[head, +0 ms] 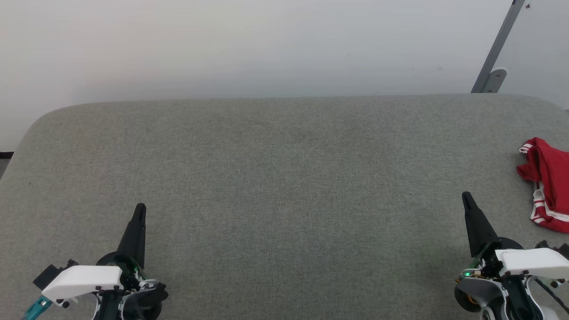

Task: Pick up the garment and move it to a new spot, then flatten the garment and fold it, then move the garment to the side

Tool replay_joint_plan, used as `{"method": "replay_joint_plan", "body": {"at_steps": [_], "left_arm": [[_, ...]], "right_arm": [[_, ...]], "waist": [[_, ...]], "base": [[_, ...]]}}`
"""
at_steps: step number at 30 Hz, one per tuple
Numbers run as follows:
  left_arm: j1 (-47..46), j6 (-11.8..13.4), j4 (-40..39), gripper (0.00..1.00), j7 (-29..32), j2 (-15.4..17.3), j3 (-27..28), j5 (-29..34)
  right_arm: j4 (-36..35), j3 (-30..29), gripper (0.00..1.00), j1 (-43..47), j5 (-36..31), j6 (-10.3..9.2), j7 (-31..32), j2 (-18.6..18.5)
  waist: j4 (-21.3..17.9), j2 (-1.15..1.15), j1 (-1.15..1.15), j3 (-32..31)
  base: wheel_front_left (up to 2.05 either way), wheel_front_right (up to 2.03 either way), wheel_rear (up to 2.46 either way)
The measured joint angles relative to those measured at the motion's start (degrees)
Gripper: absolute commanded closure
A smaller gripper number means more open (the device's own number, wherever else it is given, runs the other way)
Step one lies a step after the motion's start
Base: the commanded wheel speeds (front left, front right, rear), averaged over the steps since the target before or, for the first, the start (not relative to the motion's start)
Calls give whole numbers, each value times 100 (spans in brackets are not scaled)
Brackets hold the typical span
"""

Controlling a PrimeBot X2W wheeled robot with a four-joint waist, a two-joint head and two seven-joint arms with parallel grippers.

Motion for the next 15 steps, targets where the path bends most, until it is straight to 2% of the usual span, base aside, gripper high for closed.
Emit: {"method": "replay_joint_plan", "body": {"at_steps": [15], "left_arm": [[0, 0, 0, 100, 4, -3, 7, 0]], "right_arm": [[0, 1, 100, 0, 0, 0, 0, 0]], "waist": [[0, 0, 0, 0]], "base": [[0, 0, 0]]}}
